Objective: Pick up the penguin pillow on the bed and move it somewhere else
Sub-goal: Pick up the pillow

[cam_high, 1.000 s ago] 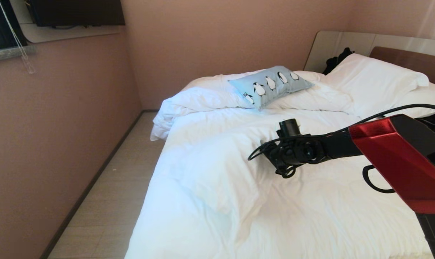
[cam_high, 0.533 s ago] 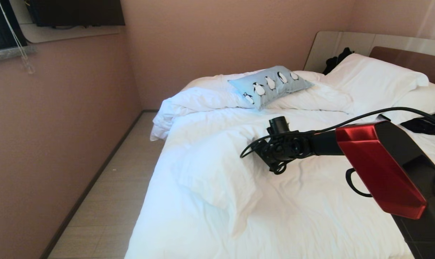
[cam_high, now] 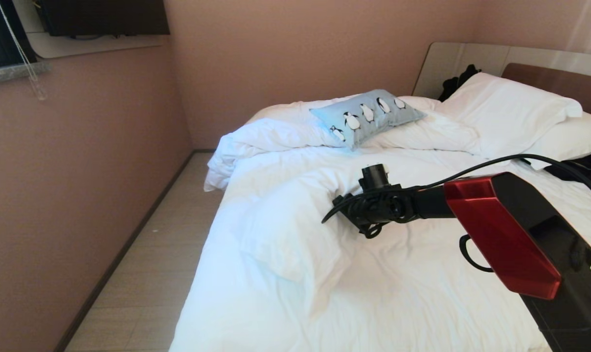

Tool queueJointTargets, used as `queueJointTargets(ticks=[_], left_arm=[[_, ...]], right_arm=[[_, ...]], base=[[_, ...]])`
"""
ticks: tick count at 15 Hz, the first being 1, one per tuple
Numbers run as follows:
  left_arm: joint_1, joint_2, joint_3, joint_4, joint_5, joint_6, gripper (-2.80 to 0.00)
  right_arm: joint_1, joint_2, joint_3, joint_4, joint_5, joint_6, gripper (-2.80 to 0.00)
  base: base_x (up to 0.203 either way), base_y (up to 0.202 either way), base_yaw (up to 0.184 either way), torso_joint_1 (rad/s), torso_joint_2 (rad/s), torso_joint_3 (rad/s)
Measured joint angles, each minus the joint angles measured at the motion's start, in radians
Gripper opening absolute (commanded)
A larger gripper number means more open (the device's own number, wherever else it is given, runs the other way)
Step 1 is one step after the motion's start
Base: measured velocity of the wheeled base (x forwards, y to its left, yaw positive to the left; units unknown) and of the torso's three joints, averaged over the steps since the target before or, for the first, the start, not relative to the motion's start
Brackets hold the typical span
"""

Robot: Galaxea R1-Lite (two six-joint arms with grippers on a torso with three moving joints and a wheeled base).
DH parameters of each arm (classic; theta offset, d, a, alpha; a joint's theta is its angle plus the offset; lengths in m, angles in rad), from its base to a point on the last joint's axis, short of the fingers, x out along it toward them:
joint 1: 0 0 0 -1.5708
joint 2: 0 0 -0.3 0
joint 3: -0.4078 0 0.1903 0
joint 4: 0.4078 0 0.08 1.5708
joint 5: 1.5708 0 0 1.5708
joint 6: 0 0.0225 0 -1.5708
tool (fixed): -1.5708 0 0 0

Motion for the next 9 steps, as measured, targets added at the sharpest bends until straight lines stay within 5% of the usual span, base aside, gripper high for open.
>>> queueJointTargets(ticks=[6,9], left_arm=[[0.0,0.0,0.0,0.0,0.0,0.0,-2.8],[0.0,0.0,0.0,0.0,0.0,0.0,-2.8]], right_arm=[[0.083,-0.077,0.119,-0.018,0.017,-0.001,0.0],[0.089,-0.053,0.055,-0.019,0.022,-0.005,0.0]], base=[[0.0,0.0,0.0,0.0,0.0,0.0],[0.0,0.0,0.0,0.0,0.0,0.0]])
